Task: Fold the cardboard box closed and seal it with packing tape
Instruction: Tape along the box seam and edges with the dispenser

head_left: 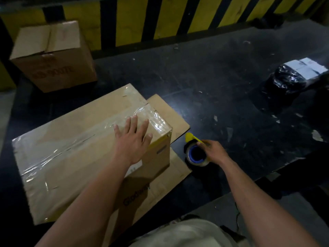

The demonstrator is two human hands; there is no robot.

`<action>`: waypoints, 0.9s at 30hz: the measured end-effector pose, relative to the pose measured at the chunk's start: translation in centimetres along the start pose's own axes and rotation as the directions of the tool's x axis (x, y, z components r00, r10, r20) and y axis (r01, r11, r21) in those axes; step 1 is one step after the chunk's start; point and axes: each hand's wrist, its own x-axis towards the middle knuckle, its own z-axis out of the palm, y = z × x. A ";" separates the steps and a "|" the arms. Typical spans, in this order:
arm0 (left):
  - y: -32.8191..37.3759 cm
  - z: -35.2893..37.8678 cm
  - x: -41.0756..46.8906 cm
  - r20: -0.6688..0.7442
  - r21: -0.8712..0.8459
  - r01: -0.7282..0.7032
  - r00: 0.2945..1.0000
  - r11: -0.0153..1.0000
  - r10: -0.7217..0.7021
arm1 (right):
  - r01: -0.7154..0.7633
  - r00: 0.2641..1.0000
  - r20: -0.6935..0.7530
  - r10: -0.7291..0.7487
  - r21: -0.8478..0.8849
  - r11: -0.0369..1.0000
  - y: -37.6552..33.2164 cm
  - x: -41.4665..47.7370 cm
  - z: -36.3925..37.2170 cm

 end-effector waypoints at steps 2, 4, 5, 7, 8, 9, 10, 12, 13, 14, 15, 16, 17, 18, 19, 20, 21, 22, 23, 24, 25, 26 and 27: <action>0.5 -0.5 0.3 0.008 -0.017 0.019 1.000 1.000 -0.019 | 0.057 0.996 -0.066 -0.060 -0.055 0.997 0.9 0.6 0.0; 1.3 -0.9 0.7 -0.021 -0.044 0.047 0.999 0.998 -0.048 | 0.064 0.990 -0.115 -0.076 -0.113 0.992 1.1 0.7 -0.1; 1.7 -0.8 0.9 -0.047 -0.062 0.065 0.997 0.996 -0.068 | 0.041 0.992 -0.112 -0.056 -0.124 0.991 1.1 0.7 0.0; 2.2 -0.4 1.0 -0.075 -0.086 0.104 0.991 0.991 -0.111 | -0.025 0.997 -0.070 0.015 -0.158 0.987 0.7 0.1 0.2; 2.3 -0.2 0.9 -0.069 -0.077 0.121 0.990 0.990 -0.126 | -0.033 0.999 -0.039 0.027 -0.186 0.982 0.6 -0.3 0.3; 2.3 0.1 0.9 -0.059 -0.054 0.130 0.989 0.990 -0.133 | -0.023 1.000 -0.007 0.022 -0.214 0.977 0.8 -0.5 0.5; 2.3 0.2 0.8 -0.047 -0.028 0.132 0.990 0.991 -0.133 | -0.012 1.000 0.020 0.017 -0.233 0.972 0.8 -0.7 0.5; 2.4 0.2 1.0 -0.019 0.005 0.132 0.991 0.991 -0.132 | 0.003 0.999 0.041 0.007 -0.237 0.971 1.3 -0.6 0.8; 2.4 0.2 1.0 -0.012 0.009 0.133 0.991 0.991 -0.132 | 0.002 1.000 0.030 0.005 -0.229 0.973 1.6 -0.3 0.9; 2.4 0.2 1.0 -0.012 0.012 0.131 0.991 0.991 -0.131 | 0.000 1.000 0.017 0.004 -0.230 0.973 1.7 -0.1 1.0; 2.3 0.2 1.0 -0.014 0.015 0.128 0.992 0.992 -0.128 | 0.003 1.000 0.004 -0.002 -0.231 0.973 1.9 0.1 1.2; 2.3 0.2 0.8 -0.015 0.018 0.122 0.992 0.992 -0.122 | 0.001 1.000 -0.001 -0.002 -0.238 0.971 1.9 0.1 1.2; 2.3 0.2 0.6 -0.015 0.021 0.117 0.993 0.993 -0.117 | 0.003 1.000 -0.003 -0.004 -0.241 0.970 2.0 0.2 1.3; 2.3 0.2 0.4 -0.016 0.026 0.111 0.994 0.993 -0.111 | -0.001 1.000 0.002 0.002 -0.241 0.971 2.0 0.1 1.2; 2.3 0.3 0.3 -0.019 0.031 0.104 0.994 0.994 -0.104 | -0.002 1.000 0.008 0.004 -0.230 0.973 2.1 0.2 1.2; 2.3 0.3 0.1 -0.022 0.033 0.099 0.995 0.995 -0.098 | -0.003 1.000 0.012 0.006 -0.221 0.975 2.1 0.1 1.1; 2.2 0.4 -0.1 -0.027 0.032 0.093 0.995 0.995 -0.092 | -0.002 1.000 0.013 0.005 -0.216 0.976 2.1 0.1 1.1; 2.1 0.6 -0.2 -0.033 0.032 0.088 0.996 0.996 -0.087 | 0.000 1.000 0.012 0.003 -0.219 0.976 2.0 -0.1 1.0; 2.1 0.7 -0.4 -0.037 0.034 0.082 0.996 0.996 -0.081 | 0.000 1.000 0.006 0.002 -0.221 0.975 2.0 -0.1 1.0; 2.0 0.8 -0.5 -0.040 0.036 0.077 0.996 0.996 -0.076 | -0.002 1.000 0.000 0.002 -0.221 0.975 2.0 -0.2 1.0; 1.9 0.9 -0.6 -0.042 0.035 0.073 0.997 0.997 -0.072 | -0.003 1.000 -0.005 0.002 -0.220 0.976 2.1 -0.2 0.9; 1.9 1.0 -0.7 -0.044 0.033 0.073 0.996 0.997 -0.071 | -0.004 1.000 -0.007 0.003 -0.221 0.975 2.1 -0.3 0.8; 1.9 1.0 -0.7 -0.048 0.032 0.074 0.996 0.997 -0.073 | -0.003 1.000 -0.007 0.001 -0.221 0.975 2.3 -0.4 0.7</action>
